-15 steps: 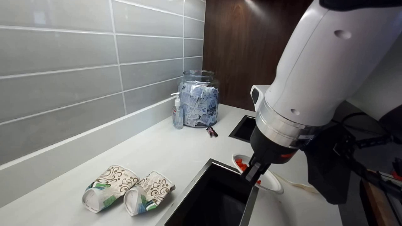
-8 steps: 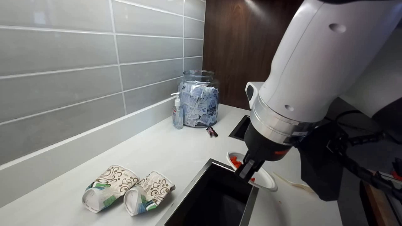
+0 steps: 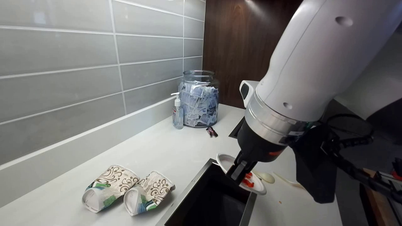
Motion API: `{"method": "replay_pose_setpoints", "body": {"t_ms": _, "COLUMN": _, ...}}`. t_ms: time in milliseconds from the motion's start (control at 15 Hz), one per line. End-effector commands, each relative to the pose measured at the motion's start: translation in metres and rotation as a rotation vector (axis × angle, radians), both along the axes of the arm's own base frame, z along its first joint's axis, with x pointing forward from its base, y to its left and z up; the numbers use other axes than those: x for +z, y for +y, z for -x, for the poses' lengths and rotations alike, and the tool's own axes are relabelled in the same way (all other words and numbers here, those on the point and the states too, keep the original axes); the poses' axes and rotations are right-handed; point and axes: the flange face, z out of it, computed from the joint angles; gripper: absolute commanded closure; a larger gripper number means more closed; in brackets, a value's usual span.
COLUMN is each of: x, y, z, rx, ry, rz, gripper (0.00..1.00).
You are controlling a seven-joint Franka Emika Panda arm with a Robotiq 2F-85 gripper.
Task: Empty the contents on the plate into the bin
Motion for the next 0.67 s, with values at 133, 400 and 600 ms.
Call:
{"method": "replay_pose_setpoints", "body": {"t_ms": 133, "x": -0.0085, "y": 0.0029, "z": -0.0054, "rx": 0.038, "ry": -0.017, "rz": -0.025, "gripper": 0.99}}
{"method": "replay_pose_setpoints", "body": {"t_ms": 400, "x": -0.0124, "y": 0.0044, "z": -0.0091, "rx": 0.062, "ry": -0.027, "rz": -0.048, "gripper": 0.99}}
{"method": "replay_pose_setpoints", "body": {"t_ms": 600, "x": -0.0115, "y": 0.0071, "z": -0.0112, "rx": 0.089, "ry": -0.045, "rz": -0.071, "gripper": 0.99}}
